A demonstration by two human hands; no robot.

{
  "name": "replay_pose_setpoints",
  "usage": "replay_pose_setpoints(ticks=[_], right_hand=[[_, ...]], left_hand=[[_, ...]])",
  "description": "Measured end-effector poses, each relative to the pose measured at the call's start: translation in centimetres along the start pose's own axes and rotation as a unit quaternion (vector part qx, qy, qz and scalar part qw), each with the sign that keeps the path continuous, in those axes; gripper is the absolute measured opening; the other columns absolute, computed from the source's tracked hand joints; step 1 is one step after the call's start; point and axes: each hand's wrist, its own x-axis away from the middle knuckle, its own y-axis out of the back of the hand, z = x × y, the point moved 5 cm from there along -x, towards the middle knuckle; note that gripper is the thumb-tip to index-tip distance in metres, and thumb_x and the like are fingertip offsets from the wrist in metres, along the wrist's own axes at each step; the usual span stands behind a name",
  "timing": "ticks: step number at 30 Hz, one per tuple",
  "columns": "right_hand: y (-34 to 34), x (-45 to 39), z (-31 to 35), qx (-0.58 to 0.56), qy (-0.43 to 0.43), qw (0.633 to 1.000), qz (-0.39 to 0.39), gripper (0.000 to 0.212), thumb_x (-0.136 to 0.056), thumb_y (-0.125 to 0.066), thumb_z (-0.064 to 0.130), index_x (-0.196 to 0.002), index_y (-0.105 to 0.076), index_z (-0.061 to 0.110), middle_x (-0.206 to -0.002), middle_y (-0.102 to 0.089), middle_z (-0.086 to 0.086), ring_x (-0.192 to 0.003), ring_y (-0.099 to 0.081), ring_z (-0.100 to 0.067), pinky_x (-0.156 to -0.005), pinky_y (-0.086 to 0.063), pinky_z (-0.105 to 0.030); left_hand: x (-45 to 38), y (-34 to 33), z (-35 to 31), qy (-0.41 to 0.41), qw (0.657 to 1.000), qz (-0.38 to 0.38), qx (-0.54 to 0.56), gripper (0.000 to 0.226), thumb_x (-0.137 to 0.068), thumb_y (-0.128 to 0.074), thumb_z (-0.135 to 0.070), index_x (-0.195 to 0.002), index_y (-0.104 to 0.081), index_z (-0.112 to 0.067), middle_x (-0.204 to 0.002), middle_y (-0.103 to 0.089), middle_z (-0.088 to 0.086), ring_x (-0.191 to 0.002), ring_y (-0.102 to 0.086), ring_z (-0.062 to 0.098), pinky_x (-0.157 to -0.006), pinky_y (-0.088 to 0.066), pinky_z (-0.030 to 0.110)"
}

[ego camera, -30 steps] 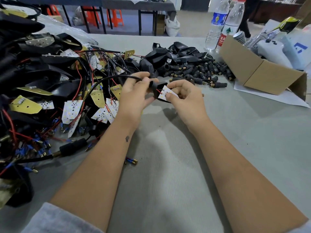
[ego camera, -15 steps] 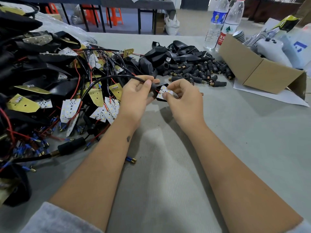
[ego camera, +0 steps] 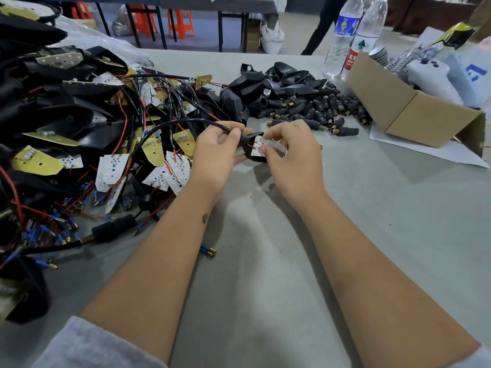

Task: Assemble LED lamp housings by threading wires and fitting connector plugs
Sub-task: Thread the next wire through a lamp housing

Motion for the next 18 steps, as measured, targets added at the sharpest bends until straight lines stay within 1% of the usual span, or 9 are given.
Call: replay_pose_setpoints(ticks=[3,6,8,9,10,11,12,15,18], right_hand=[[0.09,0.04,0.25,0.015,0.023,1.000,-0.004,0.018,-0.084,-0.070,0.005,-0.099,-0.067,0.013,-0.101,-0.047,0.004,-0.090,-0.046,-0.006,-0.074,-0.033,0.002],[0.05,0.14,0.38,0.024,0.036,0.999,-0.004,0.021,-0.085,-0.069,0.003,-0.104,-0.066,0.011,-0.103,-0.044,0.003,-0.093,-0.045,-0.008,-0.076,-0.034,0.001],[-0.03,0.21,0.49,0.033,0.045,0.998,0.000,0.024,-0.084,-0.069,0.003,-0.106,-0.065,0.011,-0.104,-0.043,0.002,-0.094,-0.047,-0.012,-0.081,-0.041,-0.008],[-0.12,0.23,0.51,0.039,0.047,0.998,0.006,0.026,-0.084,-0.069,0.002,-0.108,-0.064,0.011,-0.104,-0.043,0.001,-0.096,-0.048,-0.015,-0.084,-0.046,-0.017],[-0.21,0.23,0.49,0.043,0.047,0.998,0.014,0.027,-0.084,-0.069,0.002,-0.109,-0.064,0.011,-0.104,-0.042,0.000,-0.098,-0.049,-0.019,-0.085,-0.049,-0.030],[-0.27,0.24,0.44,0.044,0.044,0.998,0.018,0.029,-0.083,-0.069,0.003,-0.110,-0.063,0.011,-0.105,-0.042,0.000,-0.099,-0.049,-0.021,-0.085,-0.050,-0.039],[-0.27,0.23,0.40,0.043,0.041,0.998,0.018,0.029,-0.083,-0.069,0.004,-0.110,-0.063,0.012,-0.105,-0.042,0.000,-0.100,-0.050,-0.023,-0.085,-0.050,-0.043],[-0.05,0.14,0.24,0.045,0.030,0.999,0.001,0.032,-0.080,-0.074,0.013,-0.110,-0.063,0.016,-0.106,-0.046,0.000,-0.101,-0.053,-0.022,-0.087,-0.049,-0.043],[0.04,0.08,-0.19,0.042,-0.001,0.999,-0.007,0.032,-0.079,-0.076,0.023,-0.109,-0.064,0.019,-0.109,-0.050,0.000,-0.101,-0.053,-0.018,-0.087,-0.049,-0.040]], left_hand=[[0.01,0.00,-0.02,0.007,1.000,0.000,-0.002,0.021,-0.102,-0.044,-0.007,-0.094,-0.061,-0.017,-0.101,-0.072,0.002,-0.100,-0.070,0.020,-0.082,-0.060,0.034],[0.02,0.08,-0.07,0.015,1.000,-0.002,-0.004,0.021,-0.102,-0.044,-0.008,-0.095,-0.061,-0.017,-0.098,-0.073,-0.001,-0.097,-0.070,0.017,-0.081,-0.059,0.032],[0.03,0.08,-0.15,0.017,1.000,0.000,-0.005,0.021,-0.103,-0.043,-0.009,-0.096,-0.061,-0.016,-0.094,-0.074,-0.004,-0.091,-0.071,0.012,-0.078,-0.059,0.029],[0.06,0.06,-0.17,0.018,1.000,0.002,-0.006,0.020,-0.103,-0.043,-0.009,-0.096,-0.061,-0.016,-0.091,-0.074,-0.006,-0.087,-0.071,0.010,-0.076,-0.059,0.028],[0.08,0.03,-0.20,0.019,1.000,0.004,-0.006,0.020,-0.104,-0.042,-0.010,-0.097,-0.060,-0.016,-0.088,-0.074,-0.008,-0.083,-0.071,0.008,-0.075,-0.059,0.028],[0.11,0.00,-0.22,0.019,1.000,0.005,-0.006,0.020,-0.104,-0.042,-0.011,-0.097,-0.060,-0.017,-0.086,-0.074,-0.009,-0.081,-0.070,0.007,-0.075,-0.059,0.028],[0.15,-0.01,-0.24,0.018,1.000,0.006,-0.005,0.020,-0.104,-0.042,-0.011,-0.097,-0.060,-0.017,-0.086,-0.074,-0.009,-0.081,-0.070,0.007,-0.075,-0.059,0.028],[0.27,-0.07,-0.42,0.013,1.000,0.011,0.014,0.020,-0.104,-0.042,-0.011,-0.097,-0.060,-0.017,-0.085,-0.075,-0.008,-0.081,-0.071,0.010,-0.075,-0.059,0.029],[0.38,-0.09,-0.62,0.009,0.999,0.013,0.038,0.020,-0.104,-0.041,-0.010,-0.097,-0.059,-0.017,-0.083,-0.076,-0.006,-0.079,-0.071,0.011,-0.070,-0.058,0.026]])
